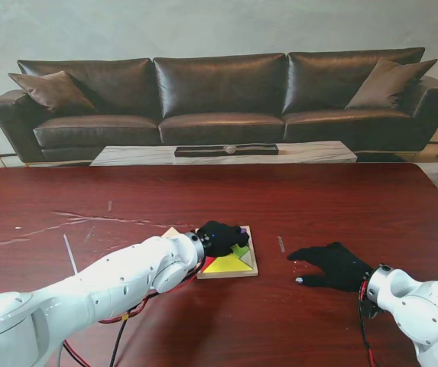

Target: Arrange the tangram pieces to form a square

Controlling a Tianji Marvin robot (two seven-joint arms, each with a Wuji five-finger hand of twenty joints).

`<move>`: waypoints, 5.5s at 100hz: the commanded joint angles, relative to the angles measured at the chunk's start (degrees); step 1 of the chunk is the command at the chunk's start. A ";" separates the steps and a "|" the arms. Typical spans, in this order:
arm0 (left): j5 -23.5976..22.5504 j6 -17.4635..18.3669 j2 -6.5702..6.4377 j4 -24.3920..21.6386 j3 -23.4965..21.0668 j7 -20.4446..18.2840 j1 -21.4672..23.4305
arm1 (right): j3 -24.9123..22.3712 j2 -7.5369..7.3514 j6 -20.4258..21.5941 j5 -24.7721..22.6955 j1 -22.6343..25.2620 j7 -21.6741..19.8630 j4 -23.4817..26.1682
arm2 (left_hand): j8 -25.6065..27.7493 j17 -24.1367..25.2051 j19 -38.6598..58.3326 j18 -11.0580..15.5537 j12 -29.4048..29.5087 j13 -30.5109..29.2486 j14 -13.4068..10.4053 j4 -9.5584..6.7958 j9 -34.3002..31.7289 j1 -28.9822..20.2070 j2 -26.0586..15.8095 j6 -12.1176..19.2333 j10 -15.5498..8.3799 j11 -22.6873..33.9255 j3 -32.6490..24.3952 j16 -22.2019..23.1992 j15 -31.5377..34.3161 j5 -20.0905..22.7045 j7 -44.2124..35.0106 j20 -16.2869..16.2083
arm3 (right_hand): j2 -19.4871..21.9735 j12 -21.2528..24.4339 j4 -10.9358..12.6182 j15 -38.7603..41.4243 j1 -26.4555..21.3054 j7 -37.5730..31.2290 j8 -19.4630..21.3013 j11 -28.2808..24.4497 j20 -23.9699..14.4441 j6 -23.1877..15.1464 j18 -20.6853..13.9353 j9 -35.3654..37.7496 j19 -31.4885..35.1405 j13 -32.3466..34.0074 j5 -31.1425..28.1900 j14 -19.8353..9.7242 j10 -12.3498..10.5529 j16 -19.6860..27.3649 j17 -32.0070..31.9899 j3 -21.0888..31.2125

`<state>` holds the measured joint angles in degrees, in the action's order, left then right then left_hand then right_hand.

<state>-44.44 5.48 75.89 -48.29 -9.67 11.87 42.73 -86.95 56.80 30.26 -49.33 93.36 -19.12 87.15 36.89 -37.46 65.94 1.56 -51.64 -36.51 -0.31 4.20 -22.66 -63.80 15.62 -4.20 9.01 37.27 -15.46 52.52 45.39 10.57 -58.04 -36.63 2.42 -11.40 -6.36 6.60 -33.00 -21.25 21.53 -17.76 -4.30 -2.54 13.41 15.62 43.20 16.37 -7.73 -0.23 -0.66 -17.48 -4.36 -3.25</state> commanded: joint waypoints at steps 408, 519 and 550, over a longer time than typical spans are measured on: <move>-1.88 -16.98 -10.93 -8.15 -16.40 -12.30 7.07 | -0.21 0.11 -0.85 0.24 1.04 -0.84 0.39 | -14.21 19.97 -24.47 -13.35 29.66 17.04 14.77 -0.92 9.27 13.90 -1.60 -1.61 5.13 -21.14 -8.99 -29.22 -26.56 1.28 37.34 15.83 | 1.88 0.14 1.35 -0.19 -0.13 0.20 0.24 0.19 1.01 -1.10 0.58 0.70 -0.49 0.81 2.34 -0.97 -0.68 -0.39 -0.82 0.29; 4.24 -14.99 -9.22 -2.13 -11.64 -13.74 6.01 | -0.46 0.07 -0.52 -0.27 0.93 -0.88 0.71 | -7.35 -1.01 -10.07 -0.15 18.74 -5.03 5.08 2.08 -10.12 12.54 5.14 -1.18 -0.84 -4.84 -18.72 -15.47 -10.31 11.83 15.45 16.32 | 1.80 0.11 1.36 -0.15 -0.12 0.25 0.20 0.14 1.02 -0.73 0.54 0.77 -0.47 0.91 2.42 -1.01 -0.76 -0.38 -0.80 0.30; 4.88 -14.11 -8.47 0.51 -10.04 -12.21 5.69 | -0.70 0.04 -0.29 -0.43 0.98 -0.96 0.91 | -5.23 -5.01 -4.14 0.52 0.26 -7.96 2.08 2.69 -16.12 8.54 8.58 4.44 -3.36 -1.43 -14.58 -5.61 -0.59 8.64 -3.90 7.46 | 1.76 0.11 1.35 -0.14 -0.09 0.24 0.20 0.14 1.04 -0.80 0.58 0.79 -0.45 0.95 2.37 -1.05 -0.75 -0.37 -0.80 0.29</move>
<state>-40.22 -9.07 67.43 -50.06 -20.99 1.34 46.49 -87.65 56.79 29.66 -49.35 94.01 -20.07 87.58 30.32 -41.83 59.98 0.23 -49.39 -44.06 2.64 4.48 -34.65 -51.42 20.43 -6.63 10.32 33.97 -32.65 45.25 42.99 18.28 -56.08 -27.26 3.03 -11.40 -6.36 6.70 -33.00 -21.25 21.53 -17.76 -4.30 -2.54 13.41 15.64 43.20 17.19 -7.73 -0.23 -0.66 -17.53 -4.37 -3.25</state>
